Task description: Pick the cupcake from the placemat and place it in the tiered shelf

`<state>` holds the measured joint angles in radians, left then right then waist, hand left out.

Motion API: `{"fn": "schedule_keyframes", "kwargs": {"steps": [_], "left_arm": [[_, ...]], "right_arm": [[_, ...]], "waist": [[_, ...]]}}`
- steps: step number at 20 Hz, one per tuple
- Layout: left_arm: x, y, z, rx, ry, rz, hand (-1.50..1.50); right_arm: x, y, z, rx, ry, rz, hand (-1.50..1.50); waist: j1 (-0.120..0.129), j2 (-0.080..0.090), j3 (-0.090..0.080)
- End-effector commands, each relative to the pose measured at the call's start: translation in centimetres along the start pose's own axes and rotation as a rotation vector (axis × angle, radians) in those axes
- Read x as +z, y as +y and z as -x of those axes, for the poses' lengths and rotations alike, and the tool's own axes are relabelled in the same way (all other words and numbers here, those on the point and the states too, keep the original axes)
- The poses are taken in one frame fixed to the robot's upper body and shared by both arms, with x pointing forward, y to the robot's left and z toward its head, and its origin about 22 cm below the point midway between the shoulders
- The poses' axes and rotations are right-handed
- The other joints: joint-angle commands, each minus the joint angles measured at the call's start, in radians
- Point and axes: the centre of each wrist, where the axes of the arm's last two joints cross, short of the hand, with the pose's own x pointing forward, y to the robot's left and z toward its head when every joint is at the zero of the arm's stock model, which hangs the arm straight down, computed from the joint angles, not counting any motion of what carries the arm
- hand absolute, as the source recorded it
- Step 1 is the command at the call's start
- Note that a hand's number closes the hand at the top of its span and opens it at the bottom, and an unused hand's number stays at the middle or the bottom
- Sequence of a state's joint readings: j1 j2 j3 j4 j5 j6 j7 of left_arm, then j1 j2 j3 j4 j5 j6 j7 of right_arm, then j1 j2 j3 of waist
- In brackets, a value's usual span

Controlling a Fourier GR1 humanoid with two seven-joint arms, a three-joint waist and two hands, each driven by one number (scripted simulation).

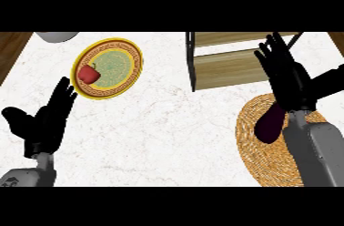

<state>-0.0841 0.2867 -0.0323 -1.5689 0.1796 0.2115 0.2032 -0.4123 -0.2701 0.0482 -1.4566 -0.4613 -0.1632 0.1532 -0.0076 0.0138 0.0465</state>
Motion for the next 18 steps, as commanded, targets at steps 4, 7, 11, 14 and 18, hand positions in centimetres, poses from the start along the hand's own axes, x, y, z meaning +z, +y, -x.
{"fn": "schedule_keyframes", "kwargs": {"steps": [4, 7, 11, 14, 18], "left_arm": [[1.0, 1.2, 3.2, -0.016, 0.174, -0.020, 0.00], [1.8, 1.3, 4.8, 0.007, 0.256, -0.001, 0.00], [1.3, 0.9, 5.3, 0.024, 0.310, 0.064, 0.00], [1.3, 0.0, 5.9, 0.031, 0.325, 0.089, 0.00], [1.1, 1.3, 6.4, 0.036, 0.318, 0.079, 0.00]], "right_arm": [[2.8, -12.7, -6.1, 0.265, -0.168, -0.039, 1.50], [4.9, -16.9, -7.7, 0.765, 0.038, 0.074, 1.50], [9.3, -25.5, -4.2, 0.502, 0.077, 0.108, -1.50], [11.2, -28.3, -5.1, 0.498, 0.029, -0.006, -1.50], [12.5, -29.7, -5.5, 0.501, 0.015, -0.199, -1.50]], "waist": [[-0.027, -0.004, -0.042], [-0.048, 0.029, -0.058], [0.014, 0.009, -0.040], [0.019, 0.005, -0.040], [0.023, -0.003, -0.042]]}}
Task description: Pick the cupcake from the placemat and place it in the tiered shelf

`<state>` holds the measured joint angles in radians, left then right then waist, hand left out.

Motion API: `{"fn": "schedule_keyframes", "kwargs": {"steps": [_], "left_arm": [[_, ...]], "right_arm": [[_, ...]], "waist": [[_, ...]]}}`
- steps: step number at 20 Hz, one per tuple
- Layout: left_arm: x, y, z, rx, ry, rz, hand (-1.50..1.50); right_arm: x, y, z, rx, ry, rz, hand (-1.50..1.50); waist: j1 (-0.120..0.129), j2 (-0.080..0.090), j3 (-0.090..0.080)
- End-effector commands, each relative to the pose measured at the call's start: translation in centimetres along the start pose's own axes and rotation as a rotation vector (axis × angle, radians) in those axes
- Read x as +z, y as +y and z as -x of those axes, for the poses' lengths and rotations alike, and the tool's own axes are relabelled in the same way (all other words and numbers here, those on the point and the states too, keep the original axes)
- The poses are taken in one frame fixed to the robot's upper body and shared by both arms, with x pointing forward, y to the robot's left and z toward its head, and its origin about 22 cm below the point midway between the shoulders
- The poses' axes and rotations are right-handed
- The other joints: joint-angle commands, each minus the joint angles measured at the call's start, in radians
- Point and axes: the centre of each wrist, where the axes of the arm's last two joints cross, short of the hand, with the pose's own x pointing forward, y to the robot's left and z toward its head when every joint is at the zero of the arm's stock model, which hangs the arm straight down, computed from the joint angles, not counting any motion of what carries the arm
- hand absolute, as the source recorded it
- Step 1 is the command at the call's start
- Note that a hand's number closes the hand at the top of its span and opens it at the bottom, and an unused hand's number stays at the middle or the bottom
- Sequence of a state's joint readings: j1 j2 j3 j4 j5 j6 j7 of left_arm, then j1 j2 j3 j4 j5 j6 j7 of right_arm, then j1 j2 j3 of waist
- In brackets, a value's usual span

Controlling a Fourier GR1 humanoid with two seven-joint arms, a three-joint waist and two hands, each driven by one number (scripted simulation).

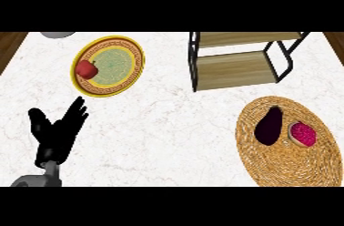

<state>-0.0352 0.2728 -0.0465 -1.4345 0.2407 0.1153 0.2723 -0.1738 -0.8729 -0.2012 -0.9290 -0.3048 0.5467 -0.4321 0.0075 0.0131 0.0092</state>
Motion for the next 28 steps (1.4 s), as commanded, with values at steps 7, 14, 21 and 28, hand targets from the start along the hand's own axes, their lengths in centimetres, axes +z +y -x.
{"fn": "schedule_keyframes", "kwargs": {"steps": [7, 14, 21, 28], "left_arm": [[-0.4, 1.0, 1.7, -0.006, 0.070, 0.010, 0.00], [-1.3, 0.0, 0.9, -0.020, 0.059, 0.001, 0.00], [-0.5, 0.8, 2.4, -0.012, 0.058, -0.015, 0.00], [-1.3, 0.9, 1.3, 0.003, 0.080, 0.005, 0.00]], "right_arm": [[1.1, -4.9, -3.9, 0.086, 0.013, -0.328, -1.50], [-3.7, -1.9, -9.0, 0.302, 0.140, -0.360, -1.50], [-4.9, 4.1, -9.2, 0.411, 0.203, -0.277, -1.50], [-6.1, 7.8, -9.0, 0.510, 0.346, -0.353, -1.50]], "waist": [[-0.001, -0.009, -0.008], [-0.009, -0.013, -0.010], [-0.016, -0.015, -0.010], [-0.010, -0.012, -0.010]]}}
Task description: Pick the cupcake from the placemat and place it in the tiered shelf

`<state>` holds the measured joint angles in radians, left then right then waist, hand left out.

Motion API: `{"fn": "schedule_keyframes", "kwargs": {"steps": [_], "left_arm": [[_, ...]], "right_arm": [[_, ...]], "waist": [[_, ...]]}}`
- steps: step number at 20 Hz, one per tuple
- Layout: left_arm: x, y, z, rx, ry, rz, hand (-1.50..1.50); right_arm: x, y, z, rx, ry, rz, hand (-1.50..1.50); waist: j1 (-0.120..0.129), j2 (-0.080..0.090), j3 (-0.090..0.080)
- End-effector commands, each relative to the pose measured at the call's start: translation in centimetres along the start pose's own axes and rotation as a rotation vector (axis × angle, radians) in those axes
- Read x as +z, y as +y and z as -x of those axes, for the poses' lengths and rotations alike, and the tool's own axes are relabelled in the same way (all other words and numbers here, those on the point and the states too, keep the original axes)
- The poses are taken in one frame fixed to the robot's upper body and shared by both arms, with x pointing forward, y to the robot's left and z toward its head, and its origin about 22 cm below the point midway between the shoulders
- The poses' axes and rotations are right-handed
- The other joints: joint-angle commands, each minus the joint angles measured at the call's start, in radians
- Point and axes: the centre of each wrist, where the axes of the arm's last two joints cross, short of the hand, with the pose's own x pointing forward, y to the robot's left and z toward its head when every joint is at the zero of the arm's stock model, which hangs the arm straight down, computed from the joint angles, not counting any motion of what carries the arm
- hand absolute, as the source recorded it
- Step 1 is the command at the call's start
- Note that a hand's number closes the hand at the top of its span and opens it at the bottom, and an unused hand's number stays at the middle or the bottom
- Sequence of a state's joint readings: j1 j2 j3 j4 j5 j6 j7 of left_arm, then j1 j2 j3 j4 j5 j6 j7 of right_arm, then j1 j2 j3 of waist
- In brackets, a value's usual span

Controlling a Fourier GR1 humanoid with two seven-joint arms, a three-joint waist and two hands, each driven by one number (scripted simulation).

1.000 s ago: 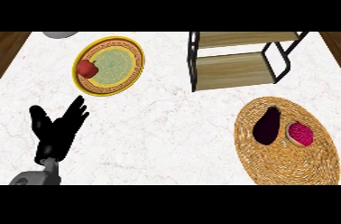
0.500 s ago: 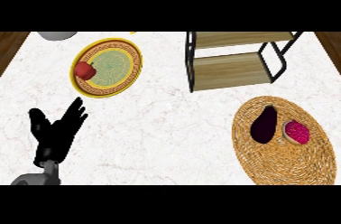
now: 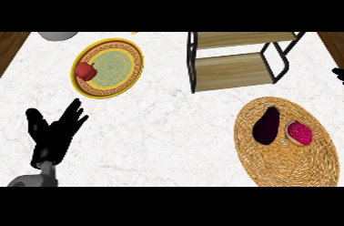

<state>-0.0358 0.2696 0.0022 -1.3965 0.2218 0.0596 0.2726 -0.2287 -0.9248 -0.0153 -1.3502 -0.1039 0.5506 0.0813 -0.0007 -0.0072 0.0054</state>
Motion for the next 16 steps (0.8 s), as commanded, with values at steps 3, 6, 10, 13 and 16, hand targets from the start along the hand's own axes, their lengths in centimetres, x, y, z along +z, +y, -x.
{"fn": "schedule_keyframes", "kwargs": {"steps": [3, 6, 10, 13, 16], "left_arm": [[-0.3, -1.0, 2.9, 0.007, 0.056, -0.004, 0.00], [0.4, -1.4, 1.3, 0.003, 0.043, 0.017, 0.00], [-0.1, -0.7, 0.6, 0.005, 0.066, 0.006, 0.00], [-0.5, -0.7, 1.1, 0.008, 0.059, -0.003, 0.00], [-0.9, 0.1, -0.7, -0.001, 0.041, -0.003, 0.00]], "right_arm": [[-0.2, 2.5, -2.2, 0.105, 0.048, -0.049, -1.50], [-0.2, 3.7, -1.8, 0.114, 0.100, -0.045, -1.50], [-0.8, 4.7, -1.7, 0.117, 0.140, -0.015, -1.50], [0.3, 5.1, -3.3, 0.157, 0.144, 0.009, -1.50], [0.1, 6.7, -2.1, 0.159, 0.153, 0.014, -1.50]], "waist": [[-0.006, 0.006, -0.006], [-0.002, 0.006, -0.006], [-0.001, 0.007, -0.006], [-0.006, 0.006, -0.006], [-0.004, 0.007, -0.006]]}}
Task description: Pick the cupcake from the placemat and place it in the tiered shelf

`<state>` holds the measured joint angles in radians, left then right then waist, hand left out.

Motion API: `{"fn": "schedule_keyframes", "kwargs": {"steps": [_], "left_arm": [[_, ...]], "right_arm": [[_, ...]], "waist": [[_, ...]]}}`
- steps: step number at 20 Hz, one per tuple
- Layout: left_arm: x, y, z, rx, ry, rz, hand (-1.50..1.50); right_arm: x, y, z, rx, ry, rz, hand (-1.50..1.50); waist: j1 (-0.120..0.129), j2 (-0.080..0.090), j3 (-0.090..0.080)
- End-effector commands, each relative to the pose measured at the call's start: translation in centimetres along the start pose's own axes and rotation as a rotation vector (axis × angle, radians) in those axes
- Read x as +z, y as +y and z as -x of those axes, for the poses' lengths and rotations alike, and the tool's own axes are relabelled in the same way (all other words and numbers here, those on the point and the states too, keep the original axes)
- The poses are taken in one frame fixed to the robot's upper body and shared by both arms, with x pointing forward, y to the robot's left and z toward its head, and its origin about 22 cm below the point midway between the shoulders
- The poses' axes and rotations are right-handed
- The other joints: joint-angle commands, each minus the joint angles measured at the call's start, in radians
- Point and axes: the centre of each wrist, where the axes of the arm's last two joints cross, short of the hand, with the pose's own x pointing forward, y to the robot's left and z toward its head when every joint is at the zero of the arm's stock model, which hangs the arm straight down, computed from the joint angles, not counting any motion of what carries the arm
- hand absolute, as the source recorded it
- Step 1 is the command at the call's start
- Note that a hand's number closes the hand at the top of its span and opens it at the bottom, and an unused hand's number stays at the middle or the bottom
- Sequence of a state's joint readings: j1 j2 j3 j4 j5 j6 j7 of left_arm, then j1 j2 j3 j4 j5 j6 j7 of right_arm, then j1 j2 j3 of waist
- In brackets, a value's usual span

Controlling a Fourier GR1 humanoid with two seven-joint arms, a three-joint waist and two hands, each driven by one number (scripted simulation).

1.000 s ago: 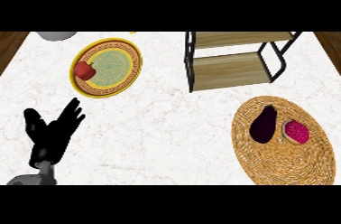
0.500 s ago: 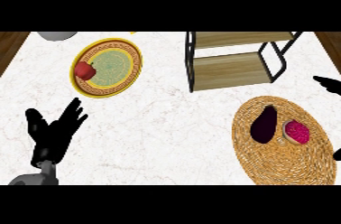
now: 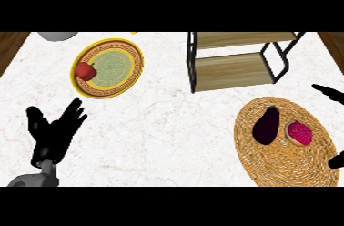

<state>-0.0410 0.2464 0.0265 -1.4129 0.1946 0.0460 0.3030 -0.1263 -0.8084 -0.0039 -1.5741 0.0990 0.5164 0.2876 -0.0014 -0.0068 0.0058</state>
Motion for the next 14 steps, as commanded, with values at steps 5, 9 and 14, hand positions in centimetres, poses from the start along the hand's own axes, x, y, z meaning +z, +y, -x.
{"fn": "schedule_keyframes", "kwargs": {"steps": [5, 9, 14], "left_arm": [[1.0, -0.8, 1.8, 0.001, 0.036, 0.013, 0.00], [0.1, -0.6, 1.5, 0.003, 0.059, 0.027, 0.00], [-1.5, -0.7, 1.9, 0.001, 0.035, 0.007, 0.00]], "right_arm": [[-1.5, 2.7, 1.0, 0.008, 0.031, 0.017, -1.50], [-3.1, 4.3, 0.8, 0.040, 0.050, 0.032, -1.50], [-4.0, 5.5, 1.6, 0.083, 0.082, 0.050, -1.50]], "waist": [[0.006, 0.007, -0.006], [0.008, 0.008, -0.006], [0.004, 0.009, -0.006]]}}
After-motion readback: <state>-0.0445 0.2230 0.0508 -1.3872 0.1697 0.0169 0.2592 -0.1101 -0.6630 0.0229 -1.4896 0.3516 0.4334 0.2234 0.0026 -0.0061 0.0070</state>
